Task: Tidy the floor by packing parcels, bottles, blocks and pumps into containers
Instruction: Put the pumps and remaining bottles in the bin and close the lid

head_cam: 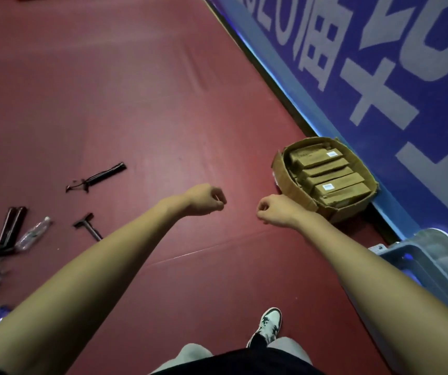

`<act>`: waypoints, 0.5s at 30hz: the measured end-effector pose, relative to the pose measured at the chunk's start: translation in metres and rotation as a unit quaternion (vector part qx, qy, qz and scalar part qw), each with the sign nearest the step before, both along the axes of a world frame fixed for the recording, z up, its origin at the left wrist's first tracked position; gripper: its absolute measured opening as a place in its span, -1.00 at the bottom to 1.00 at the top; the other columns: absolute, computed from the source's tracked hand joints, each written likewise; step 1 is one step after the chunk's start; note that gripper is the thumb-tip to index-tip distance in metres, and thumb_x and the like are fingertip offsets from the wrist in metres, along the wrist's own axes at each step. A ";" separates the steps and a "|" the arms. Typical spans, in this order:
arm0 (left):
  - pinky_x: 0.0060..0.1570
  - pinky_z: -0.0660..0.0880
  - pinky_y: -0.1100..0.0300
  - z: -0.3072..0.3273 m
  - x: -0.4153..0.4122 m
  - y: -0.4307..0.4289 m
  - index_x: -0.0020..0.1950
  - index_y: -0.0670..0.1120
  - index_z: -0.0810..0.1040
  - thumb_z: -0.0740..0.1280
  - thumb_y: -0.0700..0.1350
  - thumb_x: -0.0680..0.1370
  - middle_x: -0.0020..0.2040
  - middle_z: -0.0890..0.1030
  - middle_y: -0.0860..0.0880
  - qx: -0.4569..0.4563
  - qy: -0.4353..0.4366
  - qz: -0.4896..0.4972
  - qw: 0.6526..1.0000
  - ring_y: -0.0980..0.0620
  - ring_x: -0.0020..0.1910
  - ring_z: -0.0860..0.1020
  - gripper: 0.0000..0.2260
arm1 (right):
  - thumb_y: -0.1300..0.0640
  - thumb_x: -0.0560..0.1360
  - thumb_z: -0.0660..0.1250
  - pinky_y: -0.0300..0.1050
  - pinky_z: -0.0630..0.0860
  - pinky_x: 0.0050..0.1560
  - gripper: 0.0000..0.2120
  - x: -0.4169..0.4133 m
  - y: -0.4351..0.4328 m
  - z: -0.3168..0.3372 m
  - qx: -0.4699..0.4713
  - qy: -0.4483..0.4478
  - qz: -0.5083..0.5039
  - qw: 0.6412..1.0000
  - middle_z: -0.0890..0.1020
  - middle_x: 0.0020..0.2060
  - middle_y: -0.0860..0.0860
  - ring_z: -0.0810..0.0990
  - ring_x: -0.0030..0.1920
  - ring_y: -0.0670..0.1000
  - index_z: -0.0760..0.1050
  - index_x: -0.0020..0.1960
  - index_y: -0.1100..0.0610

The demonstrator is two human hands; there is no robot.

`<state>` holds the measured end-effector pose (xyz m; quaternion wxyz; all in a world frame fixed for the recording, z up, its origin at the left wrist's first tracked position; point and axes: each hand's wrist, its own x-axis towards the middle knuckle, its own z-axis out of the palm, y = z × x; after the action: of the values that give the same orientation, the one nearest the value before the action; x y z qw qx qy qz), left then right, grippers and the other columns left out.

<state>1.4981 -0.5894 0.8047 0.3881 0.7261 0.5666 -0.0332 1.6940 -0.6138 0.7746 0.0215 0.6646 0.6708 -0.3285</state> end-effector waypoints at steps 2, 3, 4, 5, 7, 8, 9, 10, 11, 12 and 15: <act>-0.45 0.37 0.45 -0.005 -0.046 -0.019 0.14 -0.15 0.56 0.26 -0.21 0.53 -0.07 0.54 -0.07 -0.007 -0.008 0.040 0.999 -0.02 -0.20 0.50 -0.79 | 0.13 0.44 0.25 -0.03 0.56 0.07 -0.82 -0.045 -0.009 -0.002 -0.007 -0.010 0.038 0.999 0.69 -0.19 0.02 0.63 -0.07 0.08 0.62 -0.07 0.10; -0.49 0.35 0.47 -0.007 -0.069 -0.030 0.14 -0.15 0.56 0.26 -0.22 0.53 -0.08 0.54 -0.07 -0.010 -0.010 0.059 0.998 -0.02 -0.22 0.50 -0.79 | 0.13 0.45 0.24 -0.04 0.56 0.07 -0.83 -0.067 -0.013 -0.004 -0.007 -0.012 0.057 0.998 0.69 -0.19 0.02 0.62 -0.07 0.08 0.61 -0.07 0.09; -0.52 0.33 0.50 -0.009 -0.091 -0.041 0.15 -0.15 0.55 0.26 -0.22 0.53 -0.09 0.54 -0.07 -0.012 -0.013 0.077 0.997 0.01 -0.26 0.49 -0.79 | 0.13 0.45 0.24 -0.04 0.56 0.07 -0.83 -0.089 -0.016 -0.005 -0.008 -0.011 0.074 0.997 0.69 -0.17 0.02 0.62 -0.07 0.08 0.60 -0.08 0.07; -0.54 0.31 0.51 -0.011 -0.114 -0.053 0.15 -0.16 0.55 0.26 -0.22 0.53 -0.09 0.54 -0.07 -0.013 -0.016 0.094 0.995 0.04 -0.31 0.48 -0.79 | 0.13 0.45 0.24 -0.05 0.56 0.07 -0.84 -0.111 -0.019 -0.006 -0.008 -0.009 0.091 0.996 0.69 -0.14 0.03 0.62 -0.06 0.09 0.60 -0.08 0.05; -0.52 0.32 0.52 -0.014 -0.158 -0.074 0.14 -0.18 0.55 0.26 -0.23 0.53 -0.10 0.54 -0.07 -0.014 -0.021 0.132 0.991 0.11 -0.35 0.48 -0.79 | 0.14 0.45 0.24 -0.05 0.56 0.06 -0.84 -0.152 -0.026 -0.008 -0.011 -0.008 0.125 0.992 0.69 -0.09 0.07 0.62 -0.05 0.10 0.59 -0.08 0.05; -0.49 0.34 0.51 -0.015 -0.180 -0.084 0.13 -0.17 0.56 0.26 -0.23 0.53 -0.10 0.54 -0.06 -0.013 -0.022 0.152 0.988 0.11 -0.35 0.49 -0.79 | 0.14 0.46 0.23 -0.05 0.56 0.05 -0.83 -0.171 -0.029 -0.009 -0.012 -0.010 0.141 0.990 0.69 -0.09 0.08 0.62 -0.04 0.11 0.60 -0.07 0.07; -0.46 0.36 0.48 -0.015 -0.200 -0.092 0.12 -0.16 0.56 0.26 -0.23 0.53 -0.10 0.55 -0.06 -0.012 -0.023 0.172 0.985 0.08 -0.33 0.50 -0.80 | 0.14 0.46 0.23 -0.05 0.56 0.04 -0.83 -0.189 -0.031 -0.008 -0.011 -0.013 0.156 0.988 0.69 -0.08 0.08 0.62 -0.04 0.11 0.60 -0.06 0.08; -0.45 0.37 0.46 -0.015 -0.220 -0.099 0.11 -0.15 0.56 0.25 -0.23 0.53 -0.09 0.56 -0.06 -0.012 -0.027 0.194 0.981 0.05 -0.30 0.52 -0.81 | 0.15 0.46 0.23 -0.06 0.56 0.03 -0.83 -0.206 -0.032 -0.008 -0.009 -0.015 0.170 0.985 0.69 -0.08 0.09 0.62 -0.04 0.11 0.60 -0.06 0.07; -0.47 0.37 0.46 -0.015 -0.239 -0.105 0.11 -0.15 0.56 0.25 -0.23 0.53 -0.10 0.56 -0.05 -0.012 -0.033 0.218 0.975 0.03 -0.28 0.52 -0.81 | 0.15 0.47 0.23 -0.06 0.56 0.02 -0.84 -0.221 -0.034 -0.007 -0.007 -0.017 0.182 0.983 0.69 -0.07 0.08 0.62 -0.04 0.11 0.59 -0.08 0.06; -0.51 0.35 0.47 -0.015 -0.257 -0.110 0.10 -0.15 0.56 0.25 -0.23 0.53 -0.11 0.56 -0.05 -0.010 -0.041 0.244 0.969 0.03 -0.29 0.51 -0.81 | 0.15 0.47 0.22 -0.07 0.55 0.02 -0.85 -0.235 -0.033 -0.006 -0.007 -0.019 0.193 0.981 0.69 -0.07 0.08 0.61 -0.05 0.10 0.57 -0.10 0.05; -0.59 0.30 0.47 -0.018 -0.304 -0.122 0.06 -0.10 0.55 0.25 -0.22 0.53 -0.17 0.58 -0.02 -0.002 -0.058 0.303 0.951 0.07 -0.33 0.50 -0.85 | 0.15 0.48 0.22 -0.08 0.54 0.02 -0.82 -0.273 -0.029 -0.006 -0.012 -0.029 0.224 0.974 0.69 -0.08 0.07 0.58 -0.10 0.06 0.60 -0.05 0.08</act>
<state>1.1945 -0.7109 0.7865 0.4135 0.5205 0.7362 0.1270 1.4205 -0.6424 0.7689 0.1223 0.5063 0.7979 -0.3036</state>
